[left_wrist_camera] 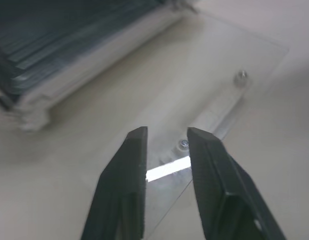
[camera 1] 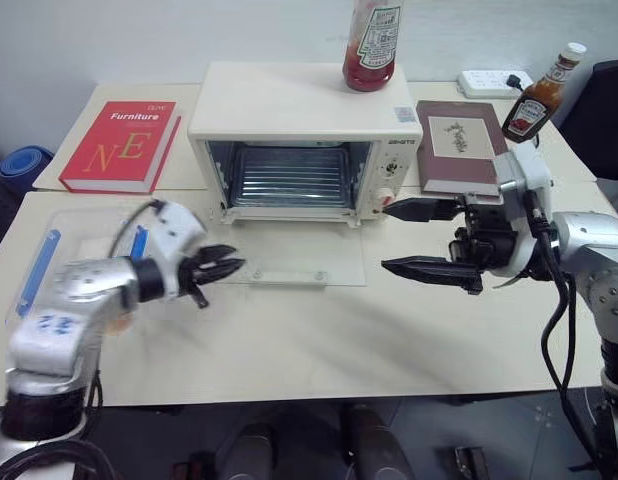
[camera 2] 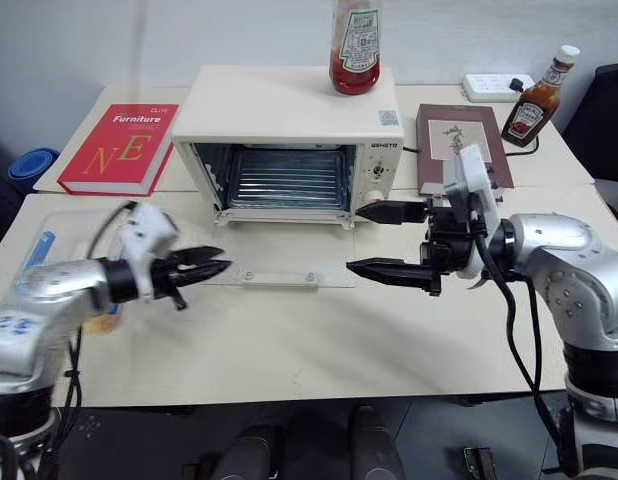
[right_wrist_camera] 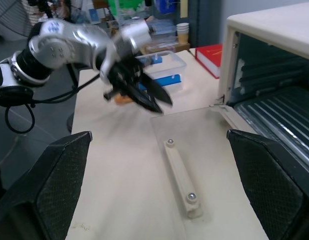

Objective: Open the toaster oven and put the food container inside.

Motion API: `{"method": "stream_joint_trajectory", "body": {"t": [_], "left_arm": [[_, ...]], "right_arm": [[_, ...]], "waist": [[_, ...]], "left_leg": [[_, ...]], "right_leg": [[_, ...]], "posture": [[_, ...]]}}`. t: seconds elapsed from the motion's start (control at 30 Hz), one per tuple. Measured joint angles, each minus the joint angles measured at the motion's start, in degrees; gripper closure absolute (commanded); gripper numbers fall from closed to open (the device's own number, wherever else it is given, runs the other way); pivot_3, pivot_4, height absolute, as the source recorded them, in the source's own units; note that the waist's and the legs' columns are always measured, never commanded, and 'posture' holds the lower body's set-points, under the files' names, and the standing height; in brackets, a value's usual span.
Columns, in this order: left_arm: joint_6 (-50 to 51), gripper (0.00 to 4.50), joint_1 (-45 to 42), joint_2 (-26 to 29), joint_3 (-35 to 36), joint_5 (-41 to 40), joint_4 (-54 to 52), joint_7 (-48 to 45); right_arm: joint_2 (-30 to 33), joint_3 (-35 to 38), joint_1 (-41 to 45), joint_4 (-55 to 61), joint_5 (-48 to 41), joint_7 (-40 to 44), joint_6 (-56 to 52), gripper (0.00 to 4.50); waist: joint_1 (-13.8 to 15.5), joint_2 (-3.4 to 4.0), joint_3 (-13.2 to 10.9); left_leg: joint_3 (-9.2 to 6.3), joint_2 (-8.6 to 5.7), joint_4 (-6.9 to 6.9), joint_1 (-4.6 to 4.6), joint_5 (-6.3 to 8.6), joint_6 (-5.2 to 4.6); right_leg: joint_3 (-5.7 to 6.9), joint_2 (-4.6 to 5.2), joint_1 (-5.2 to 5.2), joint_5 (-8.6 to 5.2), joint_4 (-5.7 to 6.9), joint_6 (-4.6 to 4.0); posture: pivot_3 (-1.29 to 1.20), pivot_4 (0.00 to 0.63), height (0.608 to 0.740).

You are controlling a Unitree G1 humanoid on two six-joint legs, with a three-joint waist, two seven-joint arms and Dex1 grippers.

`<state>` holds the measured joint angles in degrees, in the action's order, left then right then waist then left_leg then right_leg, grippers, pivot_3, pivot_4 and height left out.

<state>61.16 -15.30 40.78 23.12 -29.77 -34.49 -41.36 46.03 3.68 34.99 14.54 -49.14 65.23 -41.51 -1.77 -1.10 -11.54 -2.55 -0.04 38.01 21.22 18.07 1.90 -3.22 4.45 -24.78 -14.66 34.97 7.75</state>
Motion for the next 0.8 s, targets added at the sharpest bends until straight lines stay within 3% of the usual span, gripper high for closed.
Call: {"method": "stream_joint_trajectory", "body": {"t": [0.13, 0.2, 0.27, 0.4, 0.47, 0.57, 0.63, 0.8], "left_arm": [[13.9, 1.16, 7.9, -3.9, 19.3, -10.7, -11.8, 1.8], [18.8, 0.59, 17.0, -7.6, 32.3, -16.7, -18.2, 1.6], [20.1, 0.06, 21.6, -9.8, 39.2, -19.3, -20.3, 1.8], [20.4, 0.01, 30.0, -15.7, 55.9, -23.9, -21.0, 5.8], [20.8, 0.01, 30.5, -17.5, 60.2, -26.1, -20.5, 10.0], [24.7, 0.01, 25.9, -18.9, 63.7, -26.0, -17.2, 17.2], [29.4, 0.01, 18.0, -19.5, 66.4, -23.0, -11.9, 26.0], [31.5, 0.01, 6.4, -22.0, 66.8, -24.4, -4.7, 44.6]], "right_arm": [[-2.6, -4.2, 4.3, -5.6, 3.3, 5.1, 2.6, 0.00], [-4.9, -7.0, 7.6, -10.1, 5.9, 8.3, 4.9, 0.00], [-6.0, -8.2, 8.7, -12.7, 7.4, 10.0, 6.0, 0.00], [-9.3, -10.7, 12.8, -17.8, 9.7, 14.5, 7.8, 0.00], [-10.2, -10.9, 14.3, -19.8, 10.9, 16.3, 8.7, 0.00], [-11.2, -12.0, 15.6, -21.5, 12.1, 17.9, 9.5, 0.00], [-11.5, -12.2, 15.7, -21.7, 12.6, 18.4, 9.7, 0.00], [-11.1, -11.6, 15.3, -20.0, 12.5, 18.5, 8.8, 0.00]], "waist": [[-0.2, 0.00, 0.0], [-0.4, 0.00, 0.0], [-0.2, 0.00, 0.0], [0.3, -0.01, 0.0], [0.5, 0.00, 0.0], [0.3, 0.00, 0.0], [0.2, -0.01, 0.0], [0.2, -0.13, 0.1]], "left_leg": [[0.03, 0.03, 0.01, -0.05, 0.07, 0.03], [0.04, 0.07, 0.01, -0.07, 0.09, 0.08], [0.02, 0.06, 0.04, -0.10, 0.09, 0.10], [-0.16, 0.04, 0.07, -0.14, 0.08, 0.18], [-0.25, -0.03, 0.08, -0.16, 0.08, 0.18], [-0.29, -0.03, 0.07, -0.18, 0.09, 0.19], [-0.35, -0.03, 0.06, -0.16, 0.07, 0.24], [-0.38, 0.00, 0.07, -0.14, 0.12, 0.45]], "right_leg": [[0.00, 0.04, 0.02, 0.00, -0.03, 0.00], [0.02, 0.01, -0.01, -0.02, -0.14, -0.04], [0.09, 0.01, 0.02, -0.05, -0.12, -0.10], [0.24, 0.04, 0.17, -0.09, -0.12, -0.18], [0.29, 0.09, 0.27, -0.09, -0.18, -0.19], [0.37, 0.08, 0.27, -0.08, -0.14, -0.19], [0.44, 0.08, 0.22, -0.09, -0.02, -0.20], [0.46, 0.11, 0.19, -0.09, -0.02, -0.20]], "posture": [[0.00, 0.150, 0.740], [0.00, 0.150, 0.740], [0.00, 0.150, 0.740], [0.00, 0.150, 0.740], [0.00, 0.150, 0.740], [0.00, 0.150, 0.740], [0.00, 0.150, 0.740], [0.00, 0.150, 0.740]]}}
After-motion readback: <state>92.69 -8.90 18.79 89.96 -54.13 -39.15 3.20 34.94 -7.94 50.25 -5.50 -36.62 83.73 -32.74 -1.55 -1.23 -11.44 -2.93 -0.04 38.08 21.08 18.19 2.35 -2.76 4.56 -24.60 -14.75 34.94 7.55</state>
